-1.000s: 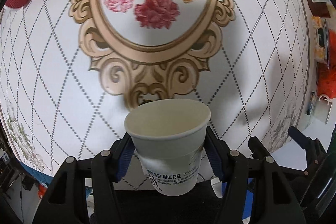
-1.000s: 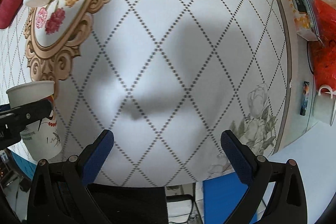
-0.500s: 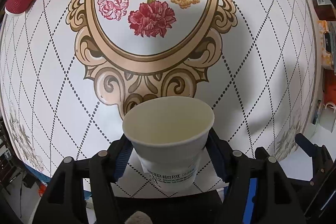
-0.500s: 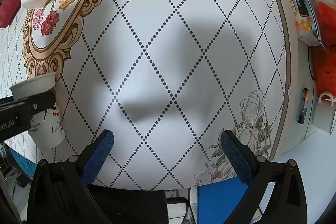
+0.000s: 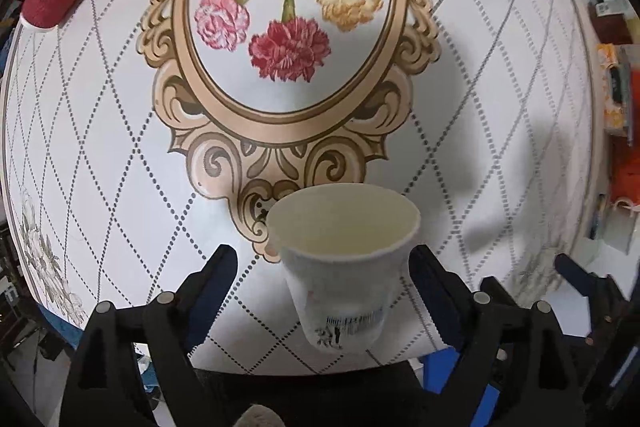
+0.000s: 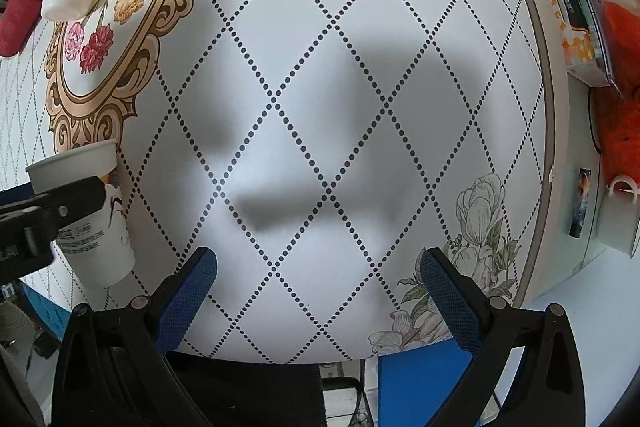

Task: Flip cup upside down
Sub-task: 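Grasp the white paper cup with the right gripper while the left gripper releases it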

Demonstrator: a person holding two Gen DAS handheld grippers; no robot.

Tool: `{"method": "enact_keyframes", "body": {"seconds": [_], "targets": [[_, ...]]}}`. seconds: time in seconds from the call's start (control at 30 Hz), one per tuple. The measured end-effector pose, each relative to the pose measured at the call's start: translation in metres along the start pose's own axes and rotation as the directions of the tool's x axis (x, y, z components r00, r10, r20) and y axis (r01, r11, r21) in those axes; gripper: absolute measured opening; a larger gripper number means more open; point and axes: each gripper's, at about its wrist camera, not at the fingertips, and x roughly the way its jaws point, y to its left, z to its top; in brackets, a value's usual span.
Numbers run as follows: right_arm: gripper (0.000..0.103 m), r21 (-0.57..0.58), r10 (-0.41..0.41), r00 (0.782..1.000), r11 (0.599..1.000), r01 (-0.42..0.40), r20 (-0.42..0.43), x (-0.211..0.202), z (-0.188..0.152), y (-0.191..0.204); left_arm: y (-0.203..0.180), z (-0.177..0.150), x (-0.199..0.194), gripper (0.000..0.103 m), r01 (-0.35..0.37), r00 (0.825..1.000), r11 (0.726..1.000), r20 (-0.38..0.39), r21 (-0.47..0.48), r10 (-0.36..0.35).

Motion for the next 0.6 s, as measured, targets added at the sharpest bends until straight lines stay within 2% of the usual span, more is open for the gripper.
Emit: {"method": "enact_keyframes", "body": {"seconds": [0.1, 0.17, 0.23, 0.33, 0.4, 0.47, 0.6], "targets": [[0.103, 0.007, 0.035, 0.999, 0.999, -0.035, 0.016, -0.012, -0.004, -0.002, 0.005, -0.005, -0.026, 0.088, 0.029, 0.998, 1.0, 0.054, -0.01, -0.029], [0.103, 0.01, 0.096, 0.995, 0.995, -0.096, 0.037, -0.024, -0.007, 0.001, 0.015, -0.012, -0.049, 0.088, 0.027, 0.993, 0.999, 0.114, -0.03, -0.023], [0.103, 0.011, 0.172, 0.984, 0.985, -0.173, 0.053, -0.035, -0.01, 0.006, 0.027, -0.022, -0.067, 0.088, -0.001, 0.987, 0.998, 0.162, -0.057, 0.01], [0.103, -0.014, 0.281, 0.958, 0.96, -0.28, 0.053, -0.043, -0.012, 0.026, 0.051, -0.037, -0.083, 0.088, -0.075, 0.968, 0.989, 0.227, -0.123, 0.102], [0.103, -0.036, 0.308, 0.95, 0.951, -0.307, 0.044, -0.042, -0.011, 0.043, 0.071, -0.044, -0.081, 0.088, -0.114, 0.961, 0.977, 0.228, -0.179, 0.154], [0.101, -0.044, 0.327, 0.944, 0.944, -0.326, 0.032, -0.04, -0.009, 0.055, 0.088, -0.047, -0.071, 0.088, -0.115, 0.967, 0.968, 0.2, -0.222, 0.16], [0.09, -0.041, 0.351, 0.936, 0.936, -0.35, 0.005, -0.034, -0.005, 0.073, 0.115, -0.057, -0.053, 0.088, -0.129, 0.972, 0.951, 0.153, -0.283, 0.178]]}}
